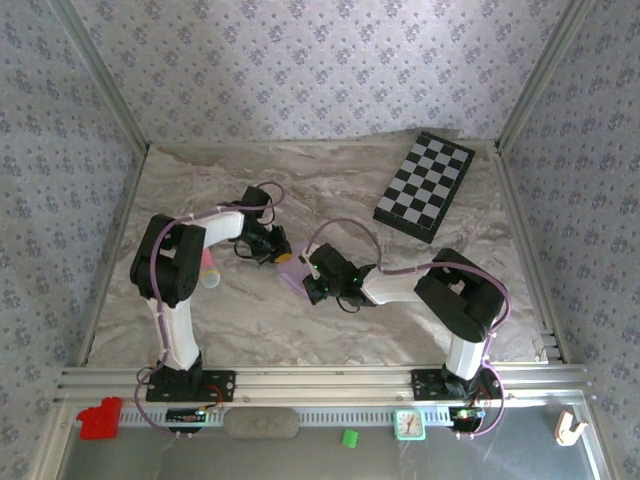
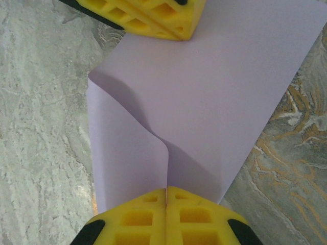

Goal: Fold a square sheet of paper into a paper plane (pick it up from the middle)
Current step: Third fold the triangle at the center of the table.

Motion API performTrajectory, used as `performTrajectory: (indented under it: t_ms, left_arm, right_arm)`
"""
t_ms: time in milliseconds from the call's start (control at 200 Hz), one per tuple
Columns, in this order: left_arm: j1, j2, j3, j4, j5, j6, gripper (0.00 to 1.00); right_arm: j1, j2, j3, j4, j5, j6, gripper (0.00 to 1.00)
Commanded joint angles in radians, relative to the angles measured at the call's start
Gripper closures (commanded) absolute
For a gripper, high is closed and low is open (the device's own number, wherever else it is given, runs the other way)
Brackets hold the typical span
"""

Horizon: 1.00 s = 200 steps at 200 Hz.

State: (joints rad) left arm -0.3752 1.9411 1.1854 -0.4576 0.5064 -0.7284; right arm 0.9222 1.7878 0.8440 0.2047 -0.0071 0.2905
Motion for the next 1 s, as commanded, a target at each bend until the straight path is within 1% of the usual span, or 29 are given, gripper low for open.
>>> performTrajectory:
  t_ms: [0,230,495,994]
  left_arm:
    - [-0.01,0.044,0.011,-0.058,-0.052,0.03,0.9]
    - [-0.013,0.051,0.014,-0.067,-0.068,0.035,0.9]
    - [-0.013,0.053,0.015,-0.07,-0.075,0.037,0.9]
    - [-0.022,0.065,0.014,-0.066,-0.081,0.035,0.91]
  right_arm:
    - [-0.002,0.019,0.037,-0.066,0.011,0.021,0.99]
    - [0.002,0.025,0.059,-0.109,0.032,0.024,0.99]
    - [0.01,-0.005,0.06,-0.134,0.068,0.018,1.0]
    - [0.013,-0.014,0.064,-0.139,0.069,0.012,1.0]
